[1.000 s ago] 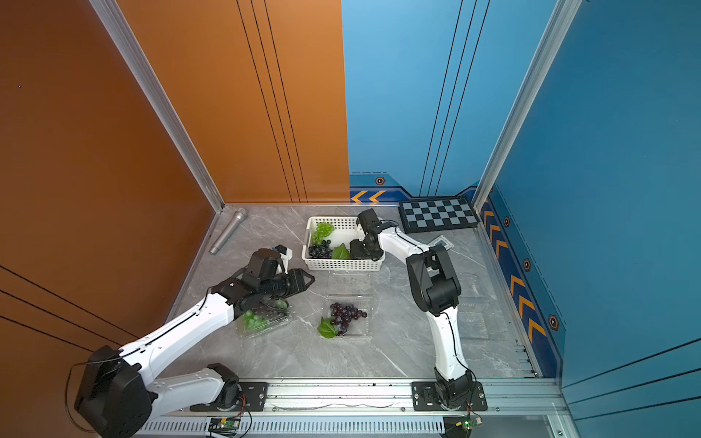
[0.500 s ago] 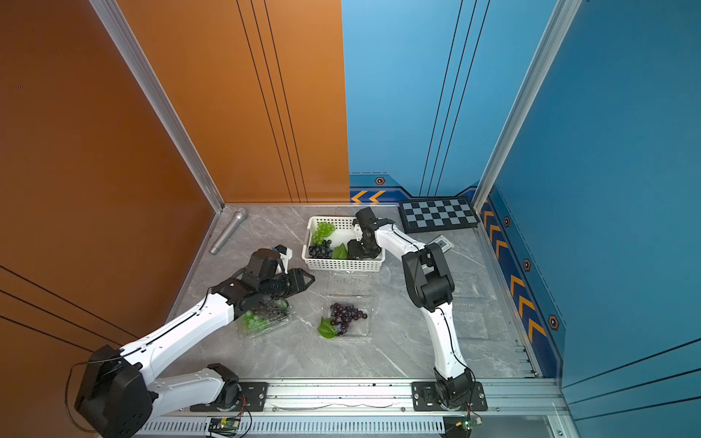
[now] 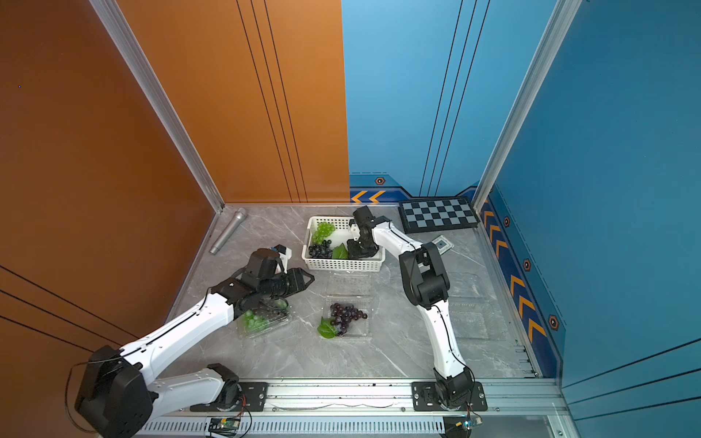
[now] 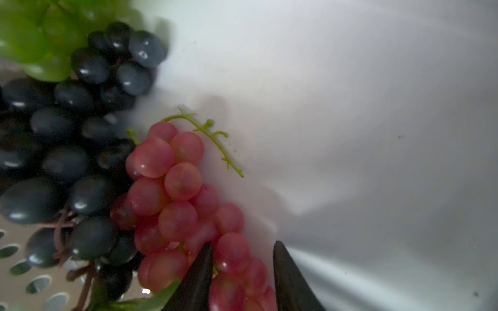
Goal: Pack grapes into containers
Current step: Pick up the grape from the basket.
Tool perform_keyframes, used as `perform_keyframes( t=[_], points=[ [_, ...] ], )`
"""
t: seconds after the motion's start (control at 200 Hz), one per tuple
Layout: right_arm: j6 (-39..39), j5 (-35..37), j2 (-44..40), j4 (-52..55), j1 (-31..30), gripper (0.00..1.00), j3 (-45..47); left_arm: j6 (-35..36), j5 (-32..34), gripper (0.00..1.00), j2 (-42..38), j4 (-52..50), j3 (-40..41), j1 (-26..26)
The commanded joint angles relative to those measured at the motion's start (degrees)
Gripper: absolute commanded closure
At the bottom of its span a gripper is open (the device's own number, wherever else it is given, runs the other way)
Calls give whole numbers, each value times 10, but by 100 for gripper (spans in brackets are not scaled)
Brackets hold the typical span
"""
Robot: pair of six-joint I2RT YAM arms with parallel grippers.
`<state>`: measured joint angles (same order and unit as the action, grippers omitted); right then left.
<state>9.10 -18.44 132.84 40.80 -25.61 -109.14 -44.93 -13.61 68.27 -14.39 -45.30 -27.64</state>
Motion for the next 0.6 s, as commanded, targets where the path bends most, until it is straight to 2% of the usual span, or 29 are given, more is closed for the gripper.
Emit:
perform_keyframes(
  t=[0.0,0.05,0.205,0.596],
  points=[
    [-5,2,14,30,-3,80,-8,-2,-9,47,5,0,6,7],
    [-6,3,12,30,-2,88,-10,-2,-8,47,6,0,5,8],
    [-5,10,-7,30,-1,100,-13,-2,-8,47,8,0,5,8],
    [-9,50,-88,29,9,100,-8,-2,-7,47,7,0,1,8]
  ],
)
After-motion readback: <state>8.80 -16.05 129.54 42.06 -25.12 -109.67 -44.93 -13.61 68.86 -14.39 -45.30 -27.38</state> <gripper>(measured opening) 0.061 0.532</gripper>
